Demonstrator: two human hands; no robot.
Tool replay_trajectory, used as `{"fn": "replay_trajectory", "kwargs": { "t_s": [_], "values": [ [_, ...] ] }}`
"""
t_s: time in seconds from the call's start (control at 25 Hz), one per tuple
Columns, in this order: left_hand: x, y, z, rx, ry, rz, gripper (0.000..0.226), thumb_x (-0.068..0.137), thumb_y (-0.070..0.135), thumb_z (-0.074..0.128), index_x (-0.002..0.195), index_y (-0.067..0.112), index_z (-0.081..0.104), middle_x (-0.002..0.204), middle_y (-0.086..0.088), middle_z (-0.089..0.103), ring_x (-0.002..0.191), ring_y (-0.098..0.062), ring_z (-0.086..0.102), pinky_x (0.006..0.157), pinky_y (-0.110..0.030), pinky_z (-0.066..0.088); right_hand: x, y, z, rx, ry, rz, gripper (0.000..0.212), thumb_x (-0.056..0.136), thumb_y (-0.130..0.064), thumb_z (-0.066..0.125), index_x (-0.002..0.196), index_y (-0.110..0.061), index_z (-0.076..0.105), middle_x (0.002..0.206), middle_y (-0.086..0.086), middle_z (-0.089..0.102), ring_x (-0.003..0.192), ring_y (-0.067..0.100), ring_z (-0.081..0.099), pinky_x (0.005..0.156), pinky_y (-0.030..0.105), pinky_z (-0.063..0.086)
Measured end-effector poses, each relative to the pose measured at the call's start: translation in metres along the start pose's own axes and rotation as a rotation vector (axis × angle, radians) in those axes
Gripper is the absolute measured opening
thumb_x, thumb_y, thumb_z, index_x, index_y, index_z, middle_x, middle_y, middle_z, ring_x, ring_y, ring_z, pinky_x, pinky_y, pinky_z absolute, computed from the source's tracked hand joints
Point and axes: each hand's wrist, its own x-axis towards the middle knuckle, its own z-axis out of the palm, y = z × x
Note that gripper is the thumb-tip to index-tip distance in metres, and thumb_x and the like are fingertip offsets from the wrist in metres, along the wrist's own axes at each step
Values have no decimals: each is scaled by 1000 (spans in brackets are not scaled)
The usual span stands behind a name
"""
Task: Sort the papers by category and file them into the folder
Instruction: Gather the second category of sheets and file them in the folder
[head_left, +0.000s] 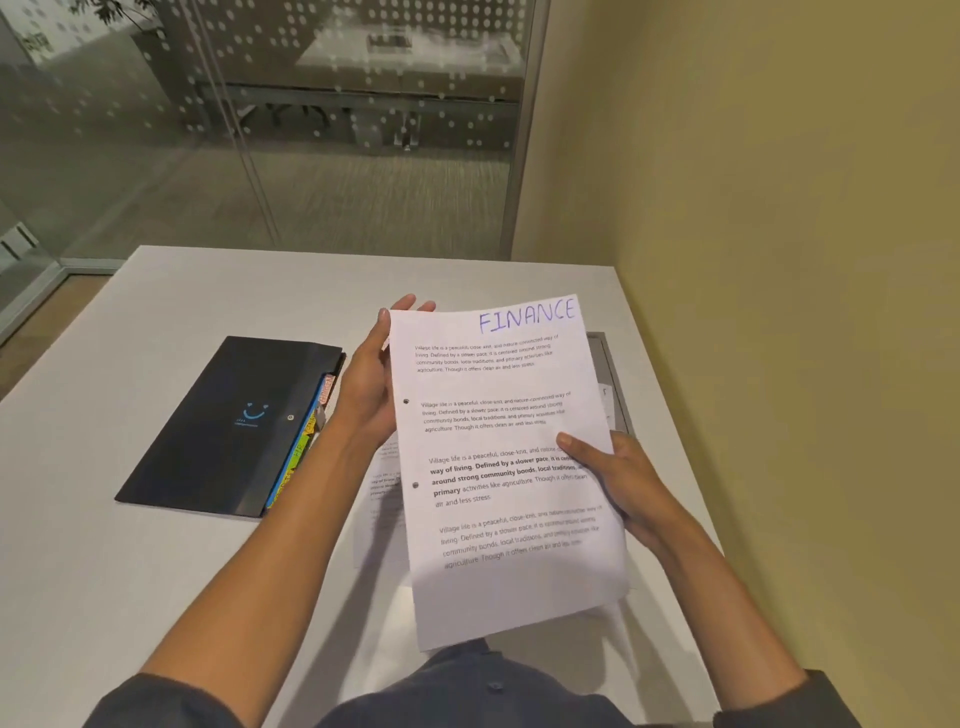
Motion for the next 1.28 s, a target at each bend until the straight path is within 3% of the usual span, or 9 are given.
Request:
{"fn": "replay_trajectory", "kwargs": {
  "t_s": [0.28, 0.48, 0.56, 0.64, 0.72, 0.8, 0.96, 1.12, 1.28],
  "values": [
    [-3, 0, 3, -141, 9, 9, 29, 100, 35, 40, 119, 17, 52, 129, -4, 62, 126, -28, 53, 107, -48, 37, -2, 12, 14, 13, 26, -17, 25, 92, -15, 66, 116, -11, 69, 109, 6, 75, 98, 25, 73, 87, 39, 58],
    [-9, 0, -7, -46, -15, -136, 43, 97, 49, 37, 108, 18, 65, 114, -6, 69, 106, -27, 64, 88, -41, 51, 8, 12, 18, 58, 113, -51, 27, 92, -17, 66, 118, -12, 68, 108, 3, 76, 97, 23, 73, 87, 40, 58],
    [-25, -6, -14, 59, -71, -275, 45, 97, 45, 38, 110, 13, 67, 111, -11, 70, 100, -28, 67, 83, -38, 54, 17, 13, 18, 89, 216, -63, 28, 93, -19, 66, 120, -12, 67, 108, 2, 75, 95, 21, 74, 85, 38, 59],
    [-43, -17, -23, 320, -100, -344, 36, 99, 31, 42, 113, 10, 66, 114, -13, 69, 99, -27, 68, 82, -36, 56, 27, 17, 19, 88, 304, -83, 32, 93, -19, 67, 124, -12, 66, 111, 2, 74, 95, 19, 73, 85, 38, 59],
    [-56, -28, -37, 617, -62, -290, 26, 97, 19, 48, 116, 13, 64, 115, -8, 70, 100, -21, 69, 83, -30, 55, 34, 24, 26, 43, 358, -99, 33, 93, -19, 67, 125, -12, 65, 114, 0, 73, 99, 17, 72, 90, 38, 57],
    [-62, -36, -53, 720, 12, -225, 24, 97, 14, 49, 117, 18, 63, 112, 2, 71, 100, -15, 69, 83, -25, 53, 38, 33, 36, 9, 368, -99, 32, 92, -20, 67, 123, -13, 66, 113, -3, 73, 101, 15, 71, 94, 37, 55],
    [-63, -34, -84, 675, 149, -189, 23, 98, 10, 48, 110, 23, 64, 108, 8, 70, 105, -15, 66, 96, -33, 47, 40, 51, 65, 13, 282, -61, 30, 92, -21, 68, 121, -17, 66, 109, -9, 73, 99, 8, 71, 82, 22, 56],
    [-63, -20, -115, 734, 186, -203, 23, 98, 12, 48, 105, 29, 62, 99, 18, 69, 98, -6, 65, 91, -27, 48, 45, 67, 98, -55, 276, -58, 25, 94, -19, 65, 118, -21, 67, 104, -15, 71, 96, -3, 66, 74, 11, 49],
    [-51, -5, -159, 783, 264, -300, 34, 90, 34, 60, 119, 17, 61, 115, 0, 67, 101, -19, 65, 92, -35, 49, 53, 77, 122, -137, 321, -92, 20, 93, -21, 65, 112, -19, 71, 102, -16, 73, 95, -6, 66, 71, 4, 48]
  ]
}}
